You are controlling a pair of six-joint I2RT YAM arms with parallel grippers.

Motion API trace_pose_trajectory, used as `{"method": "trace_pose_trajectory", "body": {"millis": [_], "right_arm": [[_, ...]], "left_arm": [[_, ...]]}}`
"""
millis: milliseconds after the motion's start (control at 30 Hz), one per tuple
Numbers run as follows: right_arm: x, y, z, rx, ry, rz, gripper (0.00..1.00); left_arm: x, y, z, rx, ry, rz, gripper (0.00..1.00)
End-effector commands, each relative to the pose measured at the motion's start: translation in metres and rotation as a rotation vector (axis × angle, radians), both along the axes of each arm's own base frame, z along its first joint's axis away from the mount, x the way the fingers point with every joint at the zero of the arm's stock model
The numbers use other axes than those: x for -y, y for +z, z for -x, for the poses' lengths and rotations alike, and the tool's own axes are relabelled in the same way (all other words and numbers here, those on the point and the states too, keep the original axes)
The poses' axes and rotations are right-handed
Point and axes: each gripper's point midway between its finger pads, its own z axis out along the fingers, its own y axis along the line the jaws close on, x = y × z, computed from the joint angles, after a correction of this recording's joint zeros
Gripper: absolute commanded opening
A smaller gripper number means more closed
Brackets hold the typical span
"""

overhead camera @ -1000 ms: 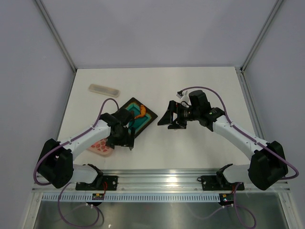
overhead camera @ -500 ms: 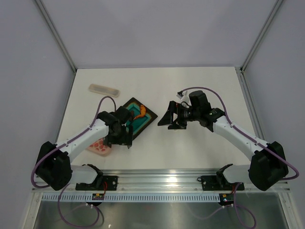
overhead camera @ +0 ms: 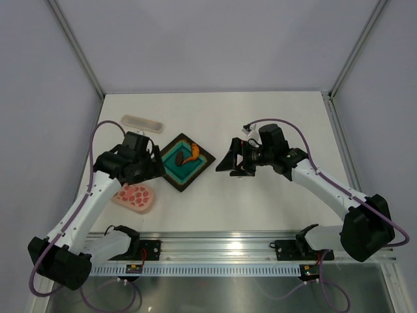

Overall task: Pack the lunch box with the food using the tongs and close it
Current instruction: Close the box lid on the packing box.

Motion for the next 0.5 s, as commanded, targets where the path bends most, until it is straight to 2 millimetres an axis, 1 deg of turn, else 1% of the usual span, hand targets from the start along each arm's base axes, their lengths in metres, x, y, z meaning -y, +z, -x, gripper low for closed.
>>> {"method": "trace_pose_trajectory", "body": {"millis": [0,33,67,100,133,167,267,400,433,467], "right_arm": [[0.007,0.01,-0.007,0.06,-0.04,0.016,0.97],[0.01,0.008,-0.006,0.062,-0.042,0.037,0.97],[0.011,0.011,-0.007,0.076,-0.046,0.044,0.97],[0.015,0.011,-0.011,0.09,-0.065,0.065,0.97],[0.018,0.01,-0.01,0.094,-0.066,0.087,0.97],[0.02,0.011,-0.013,0.109,-0.08,0.103,0.97],[0.025,0.013,-0.013,0.128,-0.081,0.136,0.97],[0.028,0.014,-0.013,0.14,-0.085,0.146,0.97],[0.027,0.013,-0.013,0.138,-0.084,0.148,0.97],[0.028,0.012,-0.013,0.136,-0.083,0.15,0.97]], "left_arm": [[-0.021,0.008,-0.007,0.073,0.134,0.052,0.84],[-0.027,0.004,-0.006,0.068,0.165,0.056,0.84],[-0.037,0.005,-0.006,0.079,0.207,0.056,0.84],[-0.042,0.003,-0.005,0.074,0.232,0.049,0.85],[-0.048,0.0,-0.003,0.063,0.258,0.042,0.85],[-0.057,-0.003,-0.001,0.05,0.299,0.024,0.85],[-0.069,-0.01,0.003,0.016,0.358,-0.007,0.85],[-0.069,-0.018,0.002,0.007,0.385,-0.004,0.81],[-0.07,-0.022,0.002,0.002,0.391,-0.005,0.8],[-0.071,-0.031,0.004,-0.007,0.4,-0.009,0.79]]}}
